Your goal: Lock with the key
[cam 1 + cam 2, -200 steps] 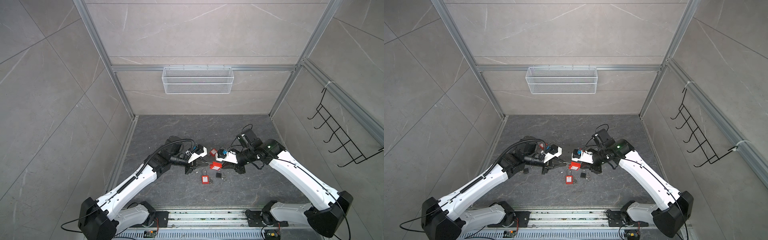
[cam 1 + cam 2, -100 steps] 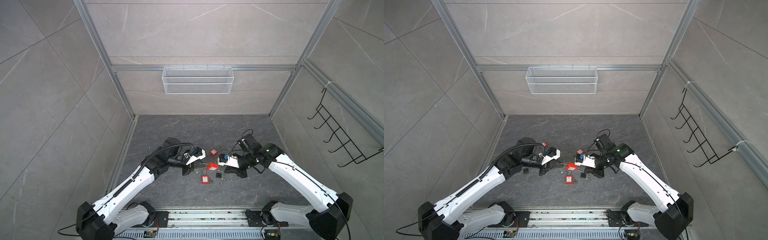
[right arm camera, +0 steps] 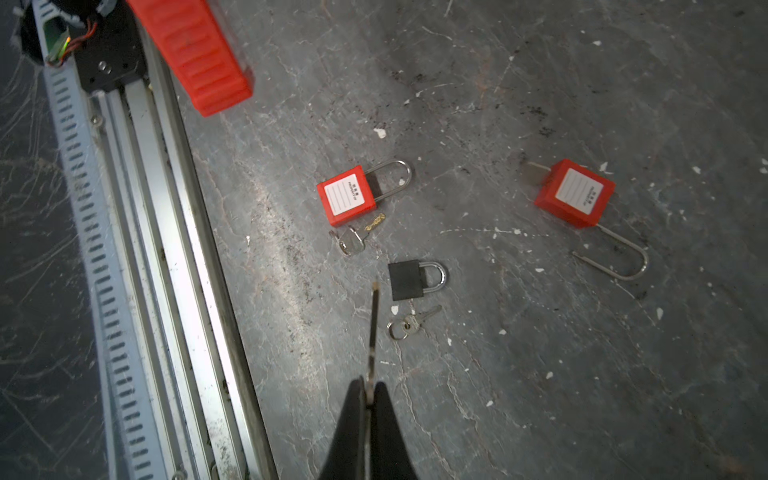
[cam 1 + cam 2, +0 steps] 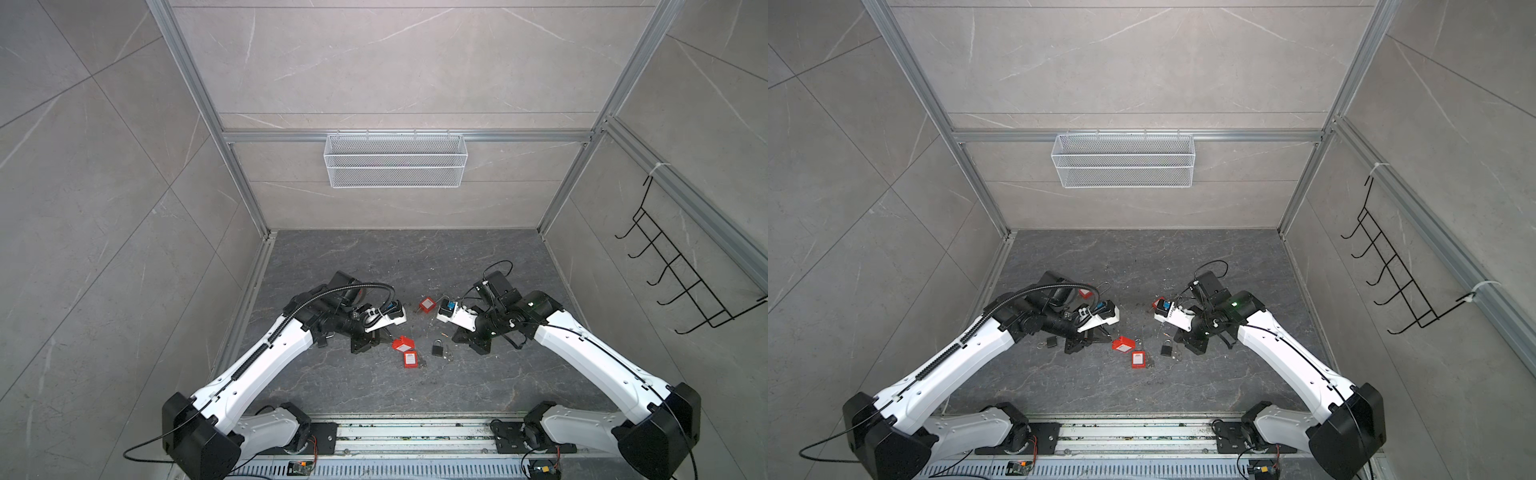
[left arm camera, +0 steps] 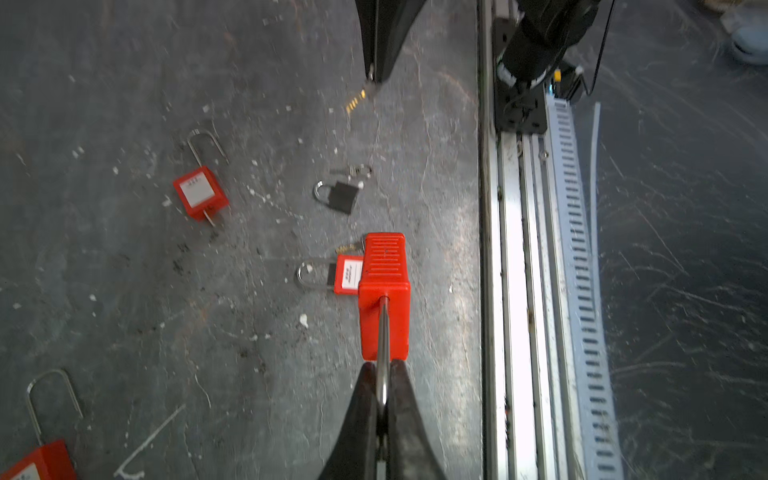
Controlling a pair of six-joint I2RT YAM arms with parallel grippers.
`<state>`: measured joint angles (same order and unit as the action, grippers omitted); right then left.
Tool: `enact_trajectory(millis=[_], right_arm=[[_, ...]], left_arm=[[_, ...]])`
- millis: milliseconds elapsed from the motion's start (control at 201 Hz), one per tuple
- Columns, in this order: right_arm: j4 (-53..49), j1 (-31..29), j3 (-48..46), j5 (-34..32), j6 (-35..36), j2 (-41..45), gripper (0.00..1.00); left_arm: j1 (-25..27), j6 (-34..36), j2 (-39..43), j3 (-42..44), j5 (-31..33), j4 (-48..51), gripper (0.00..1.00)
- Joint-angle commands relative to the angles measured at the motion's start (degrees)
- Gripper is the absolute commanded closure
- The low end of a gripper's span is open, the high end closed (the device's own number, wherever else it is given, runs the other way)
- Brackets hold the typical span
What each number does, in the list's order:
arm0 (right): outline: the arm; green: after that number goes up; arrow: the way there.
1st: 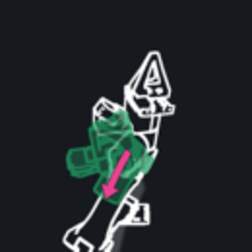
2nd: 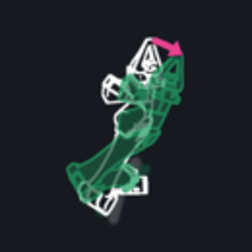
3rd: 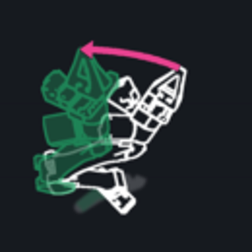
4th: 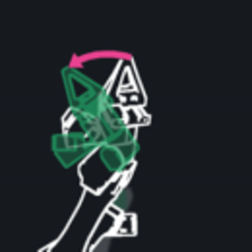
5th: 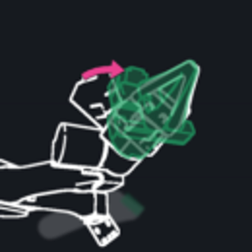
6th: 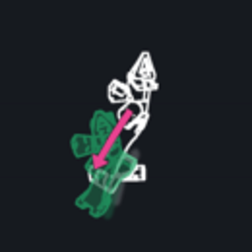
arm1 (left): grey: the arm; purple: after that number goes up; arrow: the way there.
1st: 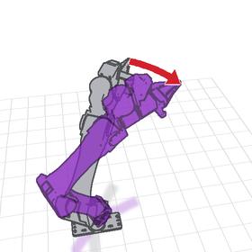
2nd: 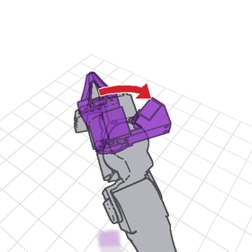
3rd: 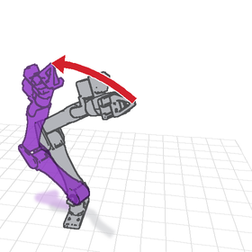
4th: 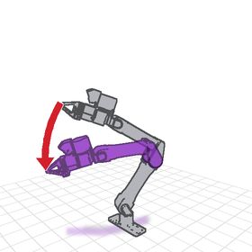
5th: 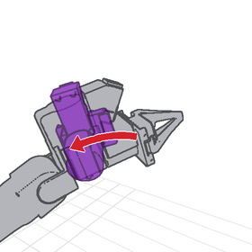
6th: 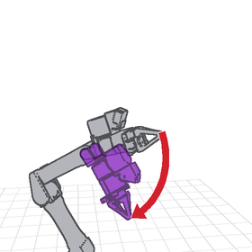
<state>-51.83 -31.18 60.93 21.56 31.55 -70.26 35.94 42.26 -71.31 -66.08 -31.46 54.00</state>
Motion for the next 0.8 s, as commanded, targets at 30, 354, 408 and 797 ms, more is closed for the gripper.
enact_trajectory(millis=[30, 354, 408, 797], right_arm=[[6.45, 0.17, -2.45, -1.6, -10.79, 1.35, 1.0], [11.08, 0.24, -5.2, -2.21, -22.27, -1.01, 1.0], [11.77, 0.24, -5.46, -2.21, -23.64, -1.18, 1.0], [16.67, 0.15, -8.04, 2.62, -31.42, -3.47, 1.0]], left_arm=[[-0.35, 5.11, -5.34, -4.66, 6.06, 15.16, 1.0], [-0.29, 8.48, -20.16, -9.27, 11.1, 19.61, 1.0], [-0.32, 8.61, -22.63, -10.27, 11.62, 20.01, 1.0], [-0.03, 10.51, -33.37, -14.62, 11.12, 20.46, 1.0]])
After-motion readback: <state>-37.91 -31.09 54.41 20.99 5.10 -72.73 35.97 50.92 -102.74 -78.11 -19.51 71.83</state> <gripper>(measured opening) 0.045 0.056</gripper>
